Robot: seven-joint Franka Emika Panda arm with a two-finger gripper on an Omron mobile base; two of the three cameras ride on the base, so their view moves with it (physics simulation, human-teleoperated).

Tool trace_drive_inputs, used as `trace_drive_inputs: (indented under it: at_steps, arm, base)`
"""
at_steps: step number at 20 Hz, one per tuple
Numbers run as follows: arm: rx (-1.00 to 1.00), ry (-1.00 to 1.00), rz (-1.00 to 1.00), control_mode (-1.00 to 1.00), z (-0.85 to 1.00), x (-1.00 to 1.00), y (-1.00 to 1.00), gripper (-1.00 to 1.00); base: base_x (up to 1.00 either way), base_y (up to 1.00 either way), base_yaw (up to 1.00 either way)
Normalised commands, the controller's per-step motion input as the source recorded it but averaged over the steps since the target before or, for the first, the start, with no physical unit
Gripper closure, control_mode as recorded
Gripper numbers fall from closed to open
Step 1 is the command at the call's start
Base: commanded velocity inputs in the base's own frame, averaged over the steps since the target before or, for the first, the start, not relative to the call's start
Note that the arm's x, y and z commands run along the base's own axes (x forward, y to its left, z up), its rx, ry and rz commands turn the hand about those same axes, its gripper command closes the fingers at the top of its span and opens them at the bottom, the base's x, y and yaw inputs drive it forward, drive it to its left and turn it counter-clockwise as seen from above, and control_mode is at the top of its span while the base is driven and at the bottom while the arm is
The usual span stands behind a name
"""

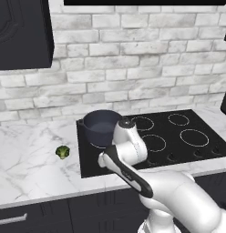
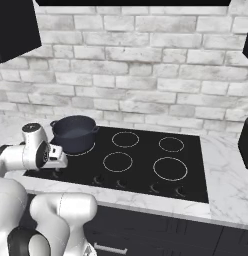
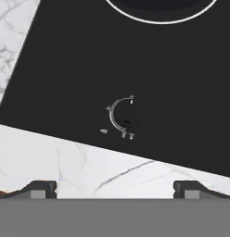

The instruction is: Turn on the burner for the pot on the stove. Wait thirty seconds for the pot to heat up. Then add the broccoli to the pot.

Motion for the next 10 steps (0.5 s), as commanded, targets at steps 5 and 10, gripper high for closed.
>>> trace_drive_inputs:
  at_steps: [5,10]
  arm:
    - [0.0,0.0,0.0,-1.0,-0.15,0.23,0.0,-1.0]
    - [0.0,0.0,0.0,-1.0,-0.15,0.31,0.0,-1.0]
  base:
    - [0.0,0.0,0.0]
    - [0.0,0.0,0.0]
